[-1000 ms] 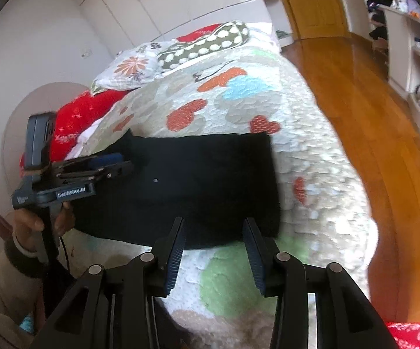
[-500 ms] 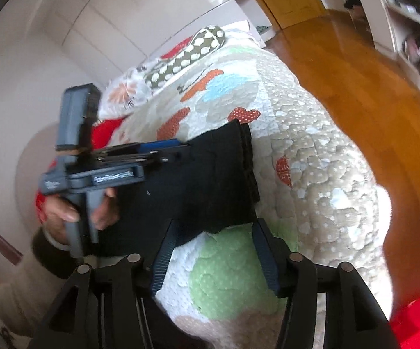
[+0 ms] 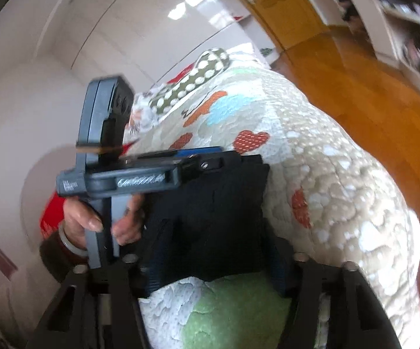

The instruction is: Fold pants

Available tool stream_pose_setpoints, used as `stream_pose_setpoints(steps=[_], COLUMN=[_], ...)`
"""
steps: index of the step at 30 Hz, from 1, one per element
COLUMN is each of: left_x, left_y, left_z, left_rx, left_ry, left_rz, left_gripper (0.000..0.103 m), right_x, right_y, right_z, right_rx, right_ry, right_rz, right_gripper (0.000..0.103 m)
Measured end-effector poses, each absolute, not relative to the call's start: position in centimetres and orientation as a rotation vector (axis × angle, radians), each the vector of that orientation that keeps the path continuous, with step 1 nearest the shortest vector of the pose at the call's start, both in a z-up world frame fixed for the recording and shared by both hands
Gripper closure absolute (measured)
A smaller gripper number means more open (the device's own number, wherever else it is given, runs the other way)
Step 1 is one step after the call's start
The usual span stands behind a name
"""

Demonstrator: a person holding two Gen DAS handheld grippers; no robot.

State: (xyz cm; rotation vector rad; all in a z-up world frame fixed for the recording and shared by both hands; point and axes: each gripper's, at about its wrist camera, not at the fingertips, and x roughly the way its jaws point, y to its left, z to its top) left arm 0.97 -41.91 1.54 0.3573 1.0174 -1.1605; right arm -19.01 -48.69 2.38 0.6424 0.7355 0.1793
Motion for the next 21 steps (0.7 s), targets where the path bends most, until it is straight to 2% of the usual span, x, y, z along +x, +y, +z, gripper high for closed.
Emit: stream_pose_setpoints(steps=[1, 3, 6, 8, 12, 14, 15, 16, 17, 18, 21], left_x=[0.9, 1.0, 1.6, 2.1, 3.3, 3.5, 3.4, 3.2, 2.9, 2.6, 1.0], left_y=[-41.8, -41.1, -38.3, -35.8, -27.2, -24.0, -21.7, -20.5, -19.1, -18.3, -16.1], left_z=[1.7, 2.7, 5.0, 6.7, 9.9, 10.4, 10.5, 10.3, 10.1, 9.9, 8.8], left_rx=[0.350, 0.319, 0.253, 0.206, 0.078, 0.037, 0.009, 0.000, 0.001, 0.010, 0.021], left_ry=[1.017, 1.013, 0.992, 0.977, 0.936, 0.931, 0.932, 0.935, 0.938, 0.941, 0.959], left_rz=[-1.153, -1.137, -1.089, -1.047, -0.901, -0.837, -0.799, -0.776, -0.740, -0.718, -0.681], left_gripper=[0.084, 0.092, 0.092, 0.092, 0.092, 0.091, 0.091, 0.091, 0.091, 0.091, 0.091], right_x=[-19.0, -18.1, -17.6, -16.6, -14.0, -12.4, -11.3, -10.7, -10.1, -9.9, -10.6], right_y=[-48.7, -48.5, -47.7, -45.5, -40.3, -37.2, -35.2, -34.0, -32.7, -32.0, -32.6], right_z=[2.4, 2.7, 4.2, 7.2, 10.1, 9.9, 9.2, 8.7, 8.0, 7.6, 7.6], right_rx=[0.642, 0.677, 0.655, 0.578, 0.452, 0.394, 0.358, 0.335, 0.316, 0.317, 0.349], right_ry=[0.736, 0.734, 0.707, 0.671, 0.657, 0.711, 0.774, 0.824, 0.891, 0.937, 0.921], right_rz=[0.179, 0.206, 0.239, 0.318, 0.467, 0.579, 0.642, 0.665, 0.684, 0.709, 0.716], right_gripper=[0.072, 0.082, 0.083, 0.083, 0.083, 0.081, 0.074, 0.059, 0.055, 0.055, 0.054])
